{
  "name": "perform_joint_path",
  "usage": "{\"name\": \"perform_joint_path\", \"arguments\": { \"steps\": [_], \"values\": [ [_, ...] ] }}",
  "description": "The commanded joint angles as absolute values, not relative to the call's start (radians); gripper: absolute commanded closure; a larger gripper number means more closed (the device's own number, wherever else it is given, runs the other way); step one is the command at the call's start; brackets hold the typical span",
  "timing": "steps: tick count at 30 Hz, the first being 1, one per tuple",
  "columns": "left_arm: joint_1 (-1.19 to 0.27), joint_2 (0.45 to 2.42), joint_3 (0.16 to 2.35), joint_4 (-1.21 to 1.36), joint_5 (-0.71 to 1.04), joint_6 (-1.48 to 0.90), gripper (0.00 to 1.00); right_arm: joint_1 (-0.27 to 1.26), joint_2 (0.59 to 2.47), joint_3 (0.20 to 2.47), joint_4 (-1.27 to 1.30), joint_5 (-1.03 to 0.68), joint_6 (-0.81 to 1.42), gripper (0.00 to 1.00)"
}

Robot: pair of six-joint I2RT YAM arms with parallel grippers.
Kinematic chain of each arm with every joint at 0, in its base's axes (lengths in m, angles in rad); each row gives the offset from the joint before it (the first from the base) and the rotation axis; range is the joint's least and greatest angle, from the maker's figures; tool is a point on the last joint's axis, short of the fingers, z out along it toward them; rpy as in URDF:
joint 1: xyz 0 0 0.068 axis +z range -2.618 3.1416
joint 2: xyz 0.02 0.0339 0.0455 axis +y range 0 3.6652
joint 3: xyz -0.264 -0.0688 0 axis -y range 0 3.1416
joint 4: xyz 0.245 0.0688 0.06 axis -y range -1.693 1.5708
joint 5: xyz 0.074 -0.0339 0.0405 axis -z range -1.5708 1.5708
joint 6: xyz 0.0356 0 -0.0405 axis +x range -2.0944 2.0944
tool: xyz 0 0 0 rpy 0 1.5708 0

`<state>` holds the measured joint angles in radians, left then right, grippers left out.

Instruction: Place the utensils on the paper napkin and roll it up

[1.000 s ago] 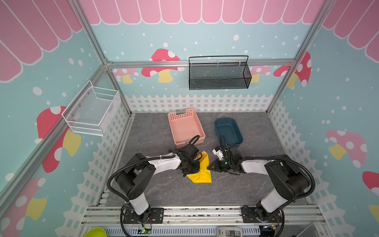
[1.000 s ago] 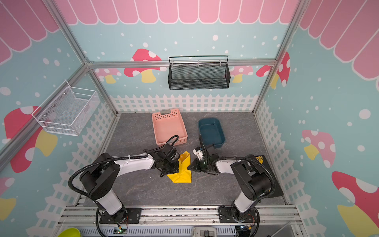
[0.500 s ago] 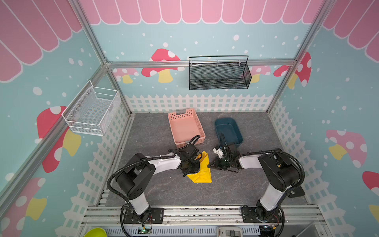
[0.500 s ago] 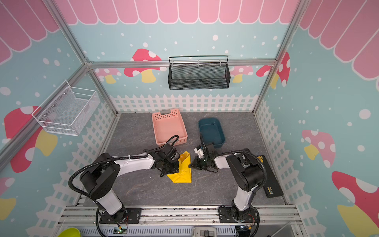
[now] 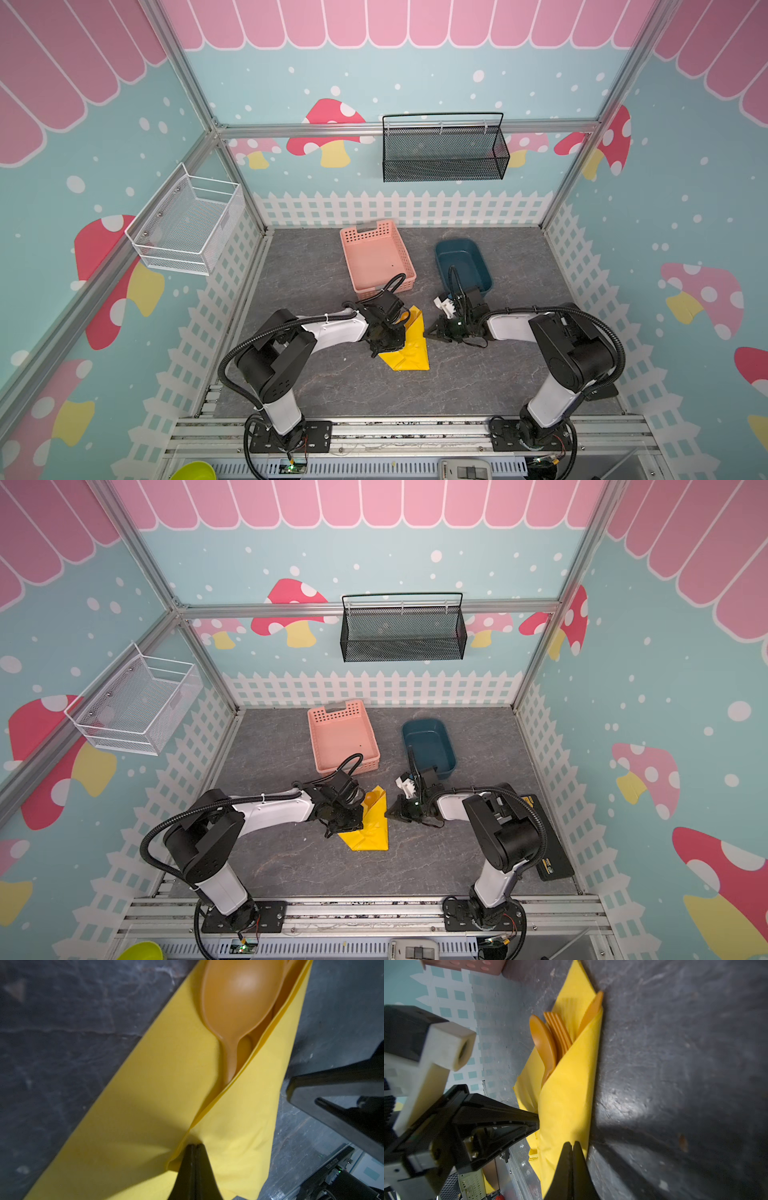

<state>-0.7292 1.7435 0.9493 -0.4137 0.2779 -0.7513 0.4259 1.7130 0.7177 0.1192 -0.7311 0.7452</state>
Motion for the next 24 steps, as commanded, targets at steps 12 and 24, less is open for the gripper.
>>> {"name": "perform_joint_path", "arguments": {
  "steps": [12,24],
  "values": [
    [-0.735,1.818,0.914,-0.515,0.209,-0.728,0.97,0.4,1.845,0.784,0.077,-0.707,0.68,1.0],
    [-0.735,1.819,0.916,-0.524,0.206,-0.726,0.98,0.39,1.786,0.846,0.042,-0.72,0.665,1.0]
  ]
}}
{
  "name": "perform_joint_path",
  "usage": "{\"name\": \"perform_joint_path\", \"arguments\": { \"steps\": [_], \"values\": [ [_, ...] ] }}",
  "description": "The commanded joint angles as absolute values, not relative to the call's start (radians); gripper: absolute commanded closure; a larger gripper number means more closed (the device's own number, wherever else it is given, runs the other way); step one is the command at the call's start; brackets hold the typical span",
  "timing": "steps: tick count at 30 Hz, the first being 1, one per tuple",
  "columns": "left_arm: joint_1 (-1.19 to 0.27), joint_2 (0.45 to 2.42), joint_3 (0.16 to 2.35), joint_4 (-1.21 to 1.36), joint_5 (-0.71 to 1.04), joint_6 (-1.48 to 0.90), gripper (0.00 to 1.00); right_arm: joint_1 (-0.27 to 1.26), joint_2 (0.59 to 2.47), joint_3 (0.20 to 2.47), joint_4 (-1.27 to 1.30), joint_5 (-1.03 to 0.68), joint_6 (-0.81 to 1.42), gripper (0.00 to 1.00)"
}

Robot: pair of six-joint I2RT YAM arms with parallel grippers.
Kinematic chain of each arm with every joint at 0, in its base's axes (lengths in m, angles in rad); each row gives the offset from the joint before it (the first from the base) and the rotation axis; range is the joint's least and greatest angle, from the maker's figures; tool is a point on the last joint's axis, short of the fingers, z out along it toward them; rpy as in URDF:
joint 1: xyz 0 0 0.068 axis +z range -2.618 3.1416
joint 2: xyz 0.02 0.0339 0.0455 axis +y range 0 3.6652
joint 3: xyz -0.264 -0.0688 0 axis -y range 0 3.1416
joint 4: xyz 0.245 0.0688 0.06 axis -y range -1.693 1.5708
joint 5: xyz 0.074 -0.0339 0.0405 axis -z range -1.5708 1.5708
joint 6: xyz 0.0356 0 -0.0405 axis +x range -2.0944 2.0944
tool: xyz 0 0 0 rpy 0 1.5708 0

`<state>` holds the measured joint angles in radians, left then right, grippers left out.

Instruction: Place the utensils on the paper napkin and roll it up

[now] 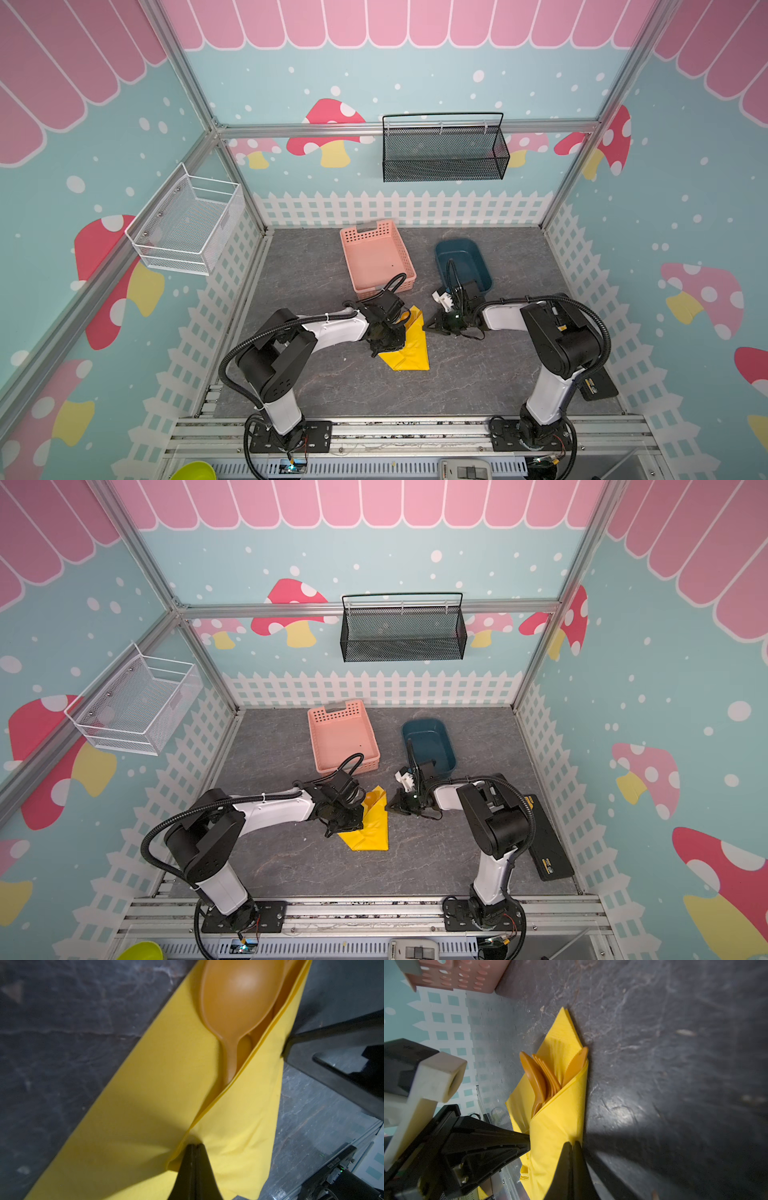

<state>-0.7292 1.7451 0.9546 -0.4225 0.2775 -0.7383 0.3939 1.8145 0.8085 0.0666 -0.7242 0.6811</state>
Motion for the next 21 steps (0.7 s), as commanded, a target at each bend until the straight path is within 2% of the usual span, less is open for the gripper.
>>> {"name": "perform_joint_path", "arguments": {
  "steps": [1,9,15,21],
  "values": [
    [-0.735,1.818,0.915,-0.523,0.206,-0.726,0.98,0.389,1.784,0.852,0.05,-0.726,0.669,1.0],
    [-0.735,1.823,0.916,-0.523,0.208,-0.726,0.98,0.387,1.871,0.89,0.091,-0.76,0.668,1.0],
    [-0.735,1.821,0.917,-0.527,0.209,-0.724,0.98,0.38,1.927,0.892,0.0,-0.634,0.625,1.0],
    [-0.735,1.818,0.914,-0.531,0.207,-0.722,0.98,0.379,1.907,0.913,0.0,-0.654,0.631,1.0]
  ]
}}
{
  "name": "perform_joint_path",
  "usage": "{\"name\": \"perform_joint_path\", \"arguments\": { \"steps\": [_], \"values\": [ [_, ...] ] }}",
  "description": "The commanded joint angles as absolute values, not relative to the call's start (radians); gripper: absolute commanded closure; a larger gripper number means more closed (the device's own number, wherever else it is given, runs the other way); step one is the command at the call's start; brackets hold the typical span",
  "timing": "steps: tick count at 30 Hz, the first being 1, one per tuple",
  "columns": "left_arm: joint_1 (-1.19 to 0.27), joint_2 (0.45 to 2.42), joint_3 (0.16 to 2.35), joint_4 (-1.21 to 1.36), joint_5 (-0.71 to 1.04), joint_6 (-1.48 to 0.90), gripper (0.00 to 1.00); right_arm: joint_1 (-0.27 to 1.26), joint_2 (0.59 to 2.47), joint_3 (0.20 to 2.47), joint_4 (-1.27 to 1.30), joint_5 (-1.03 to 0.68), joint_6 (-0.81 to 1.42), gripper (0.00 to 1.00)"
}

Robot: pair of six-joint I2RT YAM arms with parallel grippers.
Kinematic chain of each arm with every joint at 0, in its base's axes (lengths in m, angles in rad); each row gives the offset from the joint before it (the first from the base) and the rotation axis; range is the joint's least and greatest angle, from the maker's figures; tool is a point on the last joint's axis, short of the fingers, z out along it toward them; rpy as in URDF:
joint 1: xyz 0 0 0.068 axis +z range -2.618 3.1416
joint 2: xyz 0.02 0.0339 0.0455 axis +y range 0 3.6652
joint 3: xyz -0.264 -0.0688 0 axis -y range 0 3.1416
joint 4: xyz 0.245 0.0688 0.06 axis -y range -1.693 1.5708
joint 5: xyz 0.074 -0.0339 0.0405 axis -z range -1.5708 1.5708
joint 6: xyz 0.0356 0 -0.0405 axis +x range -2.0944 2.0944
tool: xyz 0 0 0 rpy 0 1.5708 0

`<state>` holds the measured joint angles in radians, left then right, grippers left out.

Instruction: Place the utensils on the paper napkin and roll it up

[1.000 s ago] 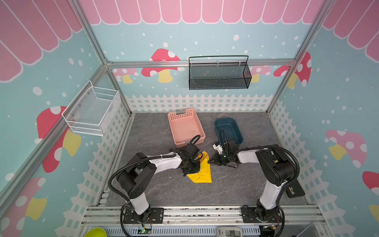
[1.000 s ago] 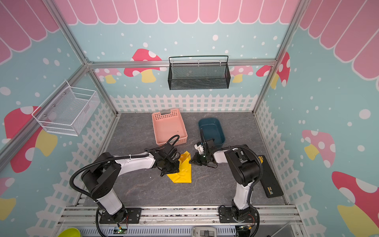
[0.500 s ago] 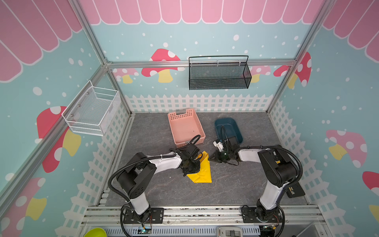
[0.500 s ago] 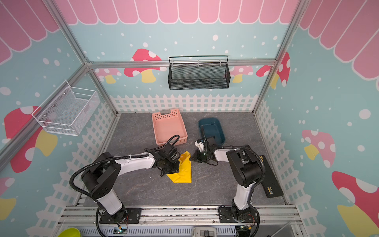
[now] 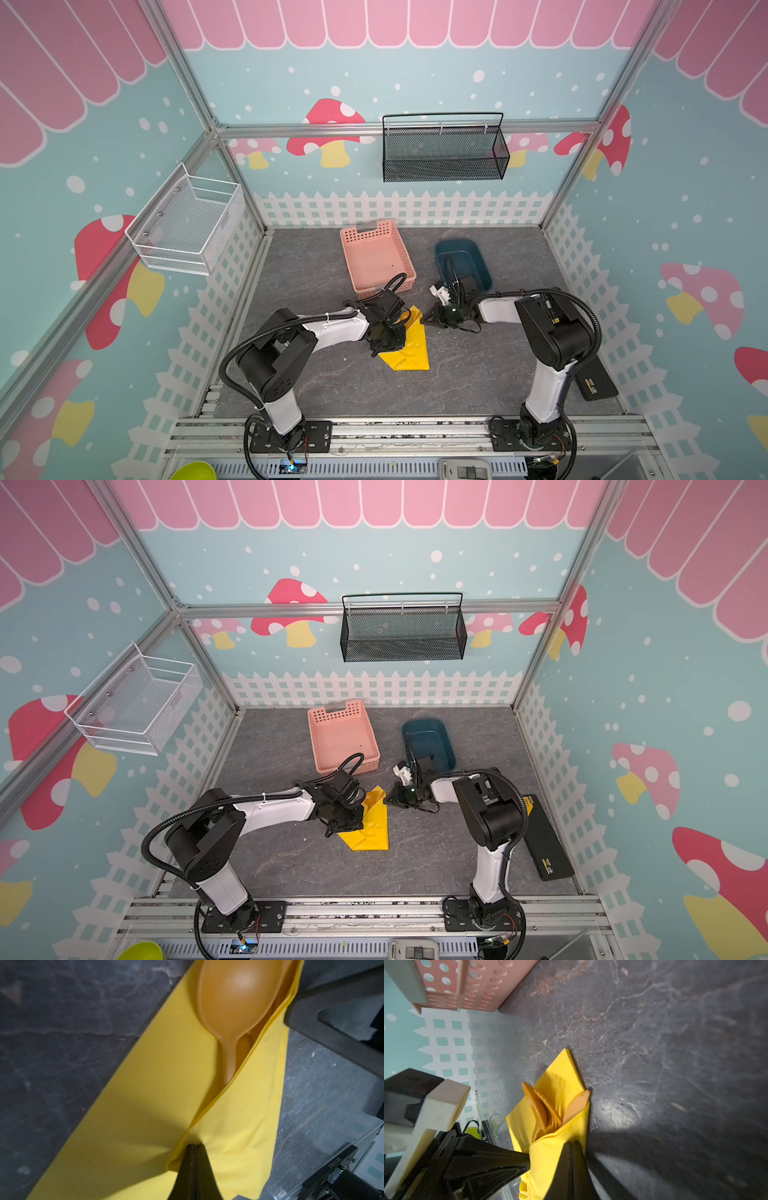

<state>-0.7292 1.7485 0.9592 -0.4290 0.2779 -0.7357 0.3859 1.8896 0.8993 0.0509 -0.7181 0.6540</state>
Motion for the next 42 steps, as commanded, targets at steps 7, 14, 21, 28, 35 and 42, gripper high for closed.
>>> {"name": "perform_joint_path", "arguments": {
  "steps": [7,14,21,28,35,42],
  "values": [
    [-0.735,1.822,0.917,-0.531,0.207,-0.722,0.98,0.379,1.872,0.939,0.093,-0.721,0.684,1.0],
    [-0.735,1.821,0.919,-0.532,0.208,-0.719,0.98,0.377,1.955,0.933,0.028,-0.651,0.65,1.0],
    [-0.735,1.821,0.919,-0.532,0.21,-0.719,0.98,0.377,1.869,0.915,-0.002,-0.658,0.634,1.0],
    [-0.735,1.822,0.926,-0.537,0.21,-0.718,0.98,0.383,1.782,0.816,0.101,-0.806,0.73,1.0],
    [-0.735,1.824,0.927,-0.54,0.209,-0.718,0.98,0.39,1.803,0.733,0.167,-0.883,0.739,1.0],
    [-0.735,1.825,0.929,-0.548,0.207,-0.716,0.99,0.39,1.817,0.745,0.054,-0.772,0.682,1.0]
  ]
}}
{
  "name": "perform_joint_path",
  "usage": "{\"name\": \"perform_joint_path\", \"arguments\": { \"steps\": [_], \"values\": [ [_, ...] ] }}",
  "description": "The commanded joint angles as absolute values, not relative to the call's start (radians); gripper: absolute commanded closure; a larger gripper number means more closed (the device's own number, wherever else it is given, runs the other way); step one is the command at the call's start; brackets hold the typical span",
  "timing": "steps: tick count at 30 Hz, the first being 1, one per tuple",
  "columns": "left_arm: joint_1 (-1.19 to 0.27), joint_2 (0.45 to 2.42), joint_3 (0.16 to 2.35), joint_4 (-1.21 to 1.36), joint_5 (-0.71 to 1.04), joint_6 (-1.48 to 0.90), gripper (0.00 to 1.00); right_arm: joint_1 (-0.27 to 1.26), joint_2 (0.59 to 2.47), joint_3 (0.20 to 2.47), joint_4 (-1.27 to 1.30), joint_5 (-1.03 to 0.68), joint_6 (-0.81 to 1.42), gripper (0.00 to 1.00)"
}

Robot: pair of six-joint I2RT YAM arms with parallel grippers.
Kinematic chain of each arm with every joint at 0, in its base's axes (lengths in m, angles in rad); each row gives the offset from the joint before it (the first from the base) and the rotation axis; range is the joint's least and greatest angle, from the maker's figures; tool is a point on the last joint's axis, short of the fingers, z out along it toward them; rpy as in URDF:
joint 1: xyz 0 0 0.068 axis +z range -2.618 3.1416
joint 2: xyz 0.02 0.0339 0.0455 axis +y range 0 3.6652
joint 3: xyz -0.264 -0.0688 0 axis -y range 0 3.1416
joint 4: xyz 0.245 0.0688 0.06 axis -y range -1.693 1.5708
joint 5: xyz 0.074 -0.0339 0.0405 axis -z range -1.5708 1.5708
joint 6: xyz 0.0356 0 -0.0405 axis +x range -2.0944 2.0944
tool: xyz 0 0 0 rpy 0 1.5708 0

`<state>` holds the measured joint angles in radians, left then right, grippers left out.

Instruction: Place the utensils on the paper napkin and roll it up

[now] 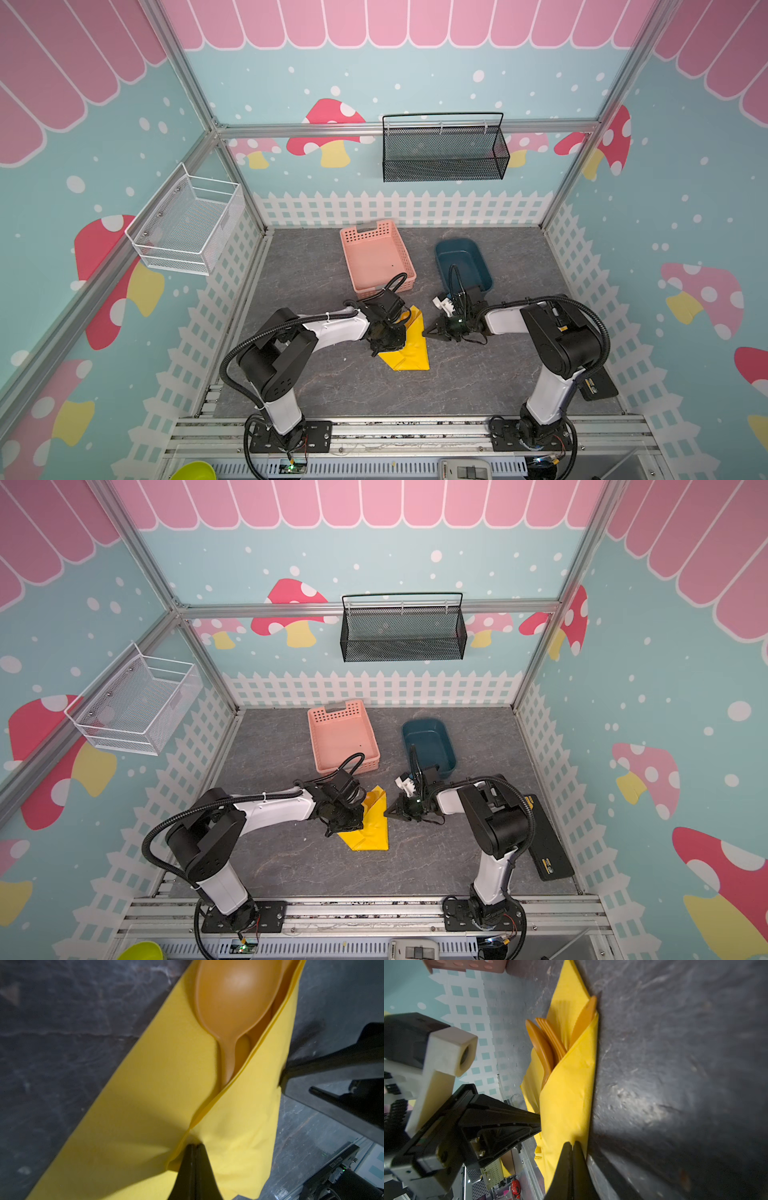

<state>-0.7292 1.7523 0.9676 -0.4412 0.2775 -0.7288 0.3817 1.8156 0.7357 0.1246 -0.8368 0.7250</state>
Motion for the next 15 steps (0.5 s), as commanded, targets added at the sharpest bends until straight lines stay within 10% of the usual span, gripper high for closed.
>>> {"name": "perform_joint_path", "arguments": {
  "steps": [1,15],
  "values": [
    [-0.735,1.824,0.929,-0.547,0.206,-0.715,0.99,0.39,1.811,0.758,0.014,-0.746,0.659,1.0],
    [-0.735,1.832,0.94,-0.556,0.209,-0.709,0.99,0.422,1.757,0.691,0.084,-0.868,0.699,1.0]
  ]
}}
